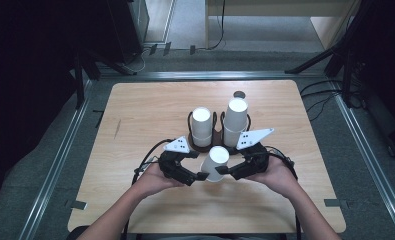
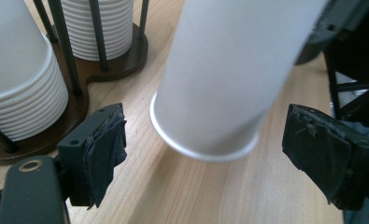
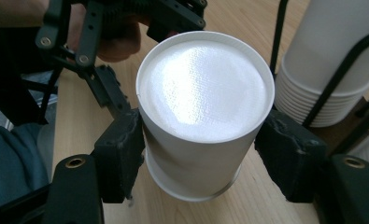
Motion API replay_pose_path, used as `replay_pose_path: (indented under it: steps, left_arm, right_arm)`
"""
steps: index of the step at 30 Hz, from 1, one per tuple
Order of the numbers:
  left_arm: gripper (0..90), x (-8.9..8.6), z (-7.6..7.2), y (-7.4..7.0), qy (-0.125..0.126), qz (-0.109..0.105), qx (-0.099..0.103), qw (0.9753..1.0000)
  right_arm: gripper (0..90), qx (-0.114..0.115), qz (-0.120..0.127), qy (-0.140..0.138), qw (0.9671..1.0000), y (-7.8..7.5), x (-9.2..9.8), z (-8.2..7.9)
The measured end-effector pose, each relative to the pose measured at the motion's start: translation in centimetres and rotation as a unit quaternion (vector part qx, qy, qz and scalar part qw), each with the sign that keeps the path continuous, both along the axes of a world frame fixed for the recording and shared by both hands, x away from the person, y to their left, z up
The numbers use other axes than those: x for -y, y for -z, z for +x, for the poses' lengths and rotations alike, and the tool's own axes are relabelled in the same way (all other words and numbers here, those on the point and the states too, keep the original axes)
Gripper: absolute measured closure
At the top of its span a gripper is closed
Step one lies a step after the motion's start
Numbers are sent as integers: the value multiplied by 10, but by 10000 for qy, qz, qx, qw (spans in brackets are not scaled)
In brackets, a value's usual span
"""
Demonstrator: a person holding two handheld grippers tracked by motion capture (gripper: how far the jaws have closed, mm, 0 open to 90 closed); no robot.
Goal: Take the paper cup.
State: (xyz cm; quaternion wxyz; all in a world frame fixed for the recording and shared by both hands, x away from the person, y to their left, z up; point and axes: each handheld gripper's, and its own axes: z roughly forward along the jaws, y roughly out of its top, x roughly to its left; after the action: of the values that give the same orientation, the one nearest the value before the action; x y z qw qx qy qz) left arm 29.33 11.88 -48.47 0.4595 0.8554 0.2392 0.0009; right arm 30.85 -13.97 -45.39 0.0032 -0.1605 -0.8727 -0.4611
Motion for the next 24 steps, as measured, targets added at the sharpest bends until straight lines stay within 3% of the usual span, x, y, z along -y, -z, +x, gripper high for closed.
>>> replay_pose_path:
  steps: [9, 16, 24]
  left_arm:
    - [146, 5, -3, 2, 166, 3, 95, 9998]
    - [150, 7, -1, 6, 229, -114, 144, 9996]
    - [223, 11, -5, 5, 349, -85, 377, 9986]
  right_arm:
    - [339, -150, 159, -90, 9997, 1, -8, 2]
    - [340, -235, 385, -145, 9989, -2, -11, 1]
    - [341, -265, 350, -128, 9990, -2, -13, 0]
